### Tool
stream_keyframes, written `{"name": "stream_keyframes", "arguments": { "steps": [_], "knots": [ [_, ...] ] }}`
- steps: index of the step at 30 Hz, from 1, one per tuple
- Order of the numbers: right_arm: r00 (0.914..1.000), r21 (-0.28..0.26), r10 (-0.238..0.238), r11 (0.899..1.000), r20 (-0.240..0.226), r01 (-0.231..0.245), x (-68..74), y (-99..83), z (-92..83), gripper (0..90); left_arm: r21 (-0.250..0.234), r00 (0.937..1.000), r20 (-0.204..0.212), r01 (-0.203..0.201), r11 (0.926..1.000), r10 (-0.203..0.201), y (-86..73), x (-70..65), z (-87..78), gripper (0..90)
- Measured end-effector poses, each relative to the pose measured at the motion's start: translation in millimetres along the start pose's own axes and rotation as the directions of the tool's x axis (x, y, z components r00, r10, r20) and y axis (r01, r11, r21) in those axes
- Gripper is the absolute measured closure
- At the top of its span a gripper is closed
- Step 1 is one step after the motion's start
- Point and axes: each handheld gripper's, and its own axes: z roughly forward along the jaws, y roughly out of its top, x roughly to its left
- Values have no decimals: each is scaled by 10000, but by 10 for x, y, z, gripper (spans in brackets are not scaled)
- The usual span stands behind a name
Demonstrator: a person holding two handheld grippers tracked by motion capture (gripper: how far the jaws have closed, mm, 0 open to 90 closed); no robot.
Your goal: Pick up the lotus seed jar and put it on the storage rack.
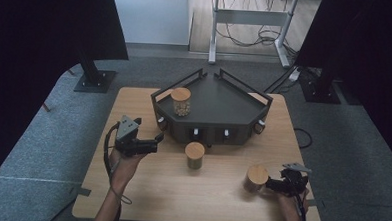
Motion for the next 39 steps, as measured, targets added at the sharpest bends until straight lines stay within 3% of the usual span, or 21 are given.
{"name": "stream_keyframes", "arguments": {
  "steps": [17,30,39],
  "knots": [
    [10000,0,0,10000,1,0,0,0,0,0,54,9984,-175,536,9985,-535,-271,90,-150,32],
    [10000,1,-2,10000,0,2,0,0,0,0,276,9985,-363,423,9987,-413,-448,64,-233,34],
    [10000,1,-1,10000,-1,1,0,0,0,0,277,9959,-545,743,9969,-727,-591,130,-362,34]
  ]
}}
